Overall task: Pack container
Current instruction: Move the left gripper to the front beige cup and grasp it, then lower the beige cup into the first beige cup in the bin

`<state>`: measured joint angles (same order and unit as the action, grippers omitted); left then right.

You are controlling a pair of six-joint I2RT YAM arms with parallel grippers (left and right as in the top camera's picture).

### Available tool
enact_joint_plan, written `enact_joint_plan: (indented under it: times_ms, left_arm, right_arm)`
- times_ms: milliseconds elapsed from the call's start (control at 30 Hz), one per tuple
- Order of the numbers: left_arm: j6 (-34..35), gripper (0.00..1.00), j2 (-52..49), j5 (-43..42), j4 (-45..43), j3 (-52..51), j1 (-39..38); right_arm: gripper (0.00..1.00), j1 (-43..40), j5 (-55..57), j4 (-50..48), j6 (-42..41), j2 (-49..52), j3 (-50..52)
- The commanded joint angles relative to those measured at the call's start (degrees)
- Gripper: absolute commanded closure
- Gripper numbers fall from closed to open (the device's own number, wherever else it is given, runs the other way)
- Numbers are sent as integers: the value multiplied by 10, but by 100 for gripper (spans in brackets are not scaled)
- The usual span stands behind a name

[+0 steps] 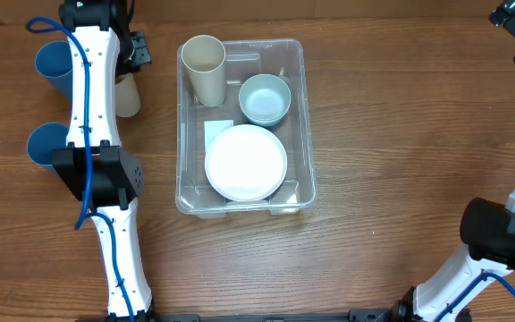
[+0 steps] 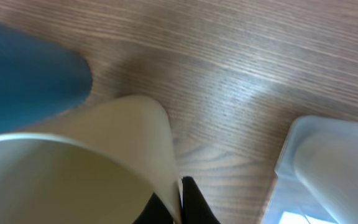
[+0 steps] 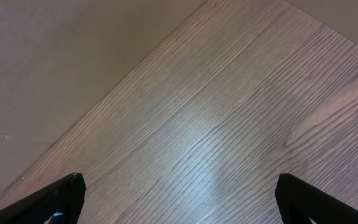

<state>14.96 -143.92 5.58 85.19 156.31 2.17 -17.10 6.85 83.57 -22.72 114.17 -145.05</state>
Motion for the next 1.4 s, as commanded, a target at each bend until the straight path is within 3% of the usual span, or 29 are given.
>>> enact_joint_plan:
  times_ms: [0, 133, 300, 600, 700, 1367]
  left_arm:
    - [3, 96, 47, -12, 23, 87, -3]
    - [2, 96, 117, -17, 55, 132, -9]
    - [-59, 96, 200, -70, 57, 133, -52]
    - [-201, 96, 217, -59, 44, 120, -214]
    - [-196, 96, 200, -13, 42, 112, -236]
    - [-160, 96, 111, 41, 46, 110, -231]
  right_arm:
    - [0, 3, 4, -3, -5, -2, -5]
    - [0, 3, 4, -3, -5, -2, -5]
    - [0, 3, 4, -3, -5, -2, -5]
    - [0, 3, 4, -3, -5, -2, -5]
    - [0, 3, 4, -3, -5, -2, -5]
    - [0, 3, 4, -3, -5, -2, -5]
